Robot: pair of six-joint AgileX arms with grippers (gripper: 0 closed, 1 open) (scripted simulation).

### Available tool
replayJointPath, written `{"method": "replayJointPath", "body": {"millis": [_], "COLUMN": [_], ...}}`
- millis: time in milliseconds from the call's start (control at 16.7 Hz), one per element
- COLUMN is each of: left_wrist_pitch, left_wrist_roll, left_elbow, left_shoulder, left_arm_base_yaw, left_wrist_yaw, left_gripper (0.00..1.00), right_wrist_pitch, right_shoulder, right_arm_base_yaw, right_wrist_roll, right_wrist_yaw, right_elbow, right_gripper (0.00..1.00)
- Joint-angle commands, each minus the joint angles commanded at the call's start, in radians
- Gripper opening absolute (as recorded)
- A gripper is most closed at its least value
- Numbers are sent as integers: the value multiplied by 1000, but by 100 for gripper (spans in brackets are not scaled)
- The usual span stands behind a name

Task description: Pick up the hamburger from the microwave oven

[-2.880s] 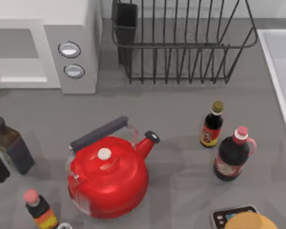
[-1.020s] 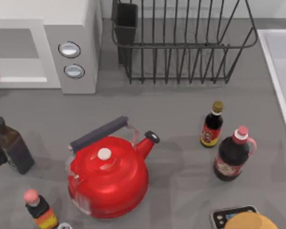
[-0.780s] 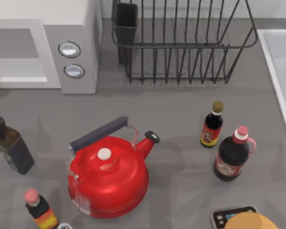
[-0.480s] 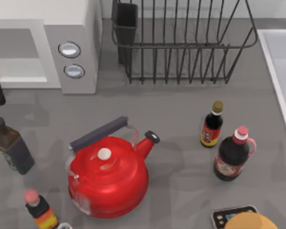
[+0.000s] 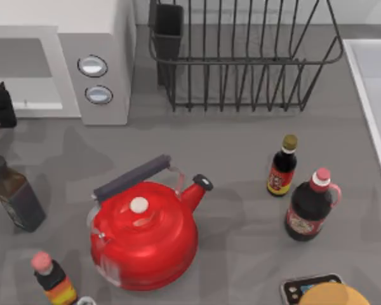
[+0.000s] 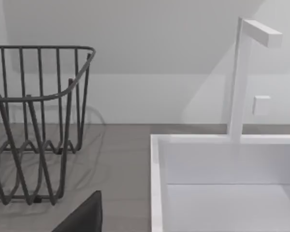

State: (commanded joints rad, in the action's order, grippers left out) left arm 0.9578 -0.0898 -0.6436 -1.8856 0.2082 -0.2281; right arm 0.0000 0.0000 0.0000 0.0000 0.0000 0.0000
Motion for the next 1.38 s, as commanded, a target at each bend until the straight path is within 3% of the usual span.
{"method": "replayJointPath", "body": {"millis": [480,840,900,1020,1380], "left_wrist_pitch": [259,281,318,309,153], "left_wrist_roll": [-24,-26,-27,-26,-14], "left_elbow": [-174,-189,-117,-131,-421], "left_shoulder": [-509,-552,-424,-436,-605], "left_arm_base_yaw": [56,61,65,63,31], "left_wrist_yaw": [-62,-67,-80,-79,-47], "left_gripper": [100,100,100,100,100], "right_wrist_pitch": [0,0,0,0,0], "right_shoulder": [0,0,0,0,0], "right_arm_base_yaw": [0,0,0,0,0], "right_wrist_roll": [0,0,0,0,0], "right_wrist_yaw": [0,0,0,0,0], "right_elbow": [0,0,0,0,0], "right_gripper": [100,100,100,100,100]}}
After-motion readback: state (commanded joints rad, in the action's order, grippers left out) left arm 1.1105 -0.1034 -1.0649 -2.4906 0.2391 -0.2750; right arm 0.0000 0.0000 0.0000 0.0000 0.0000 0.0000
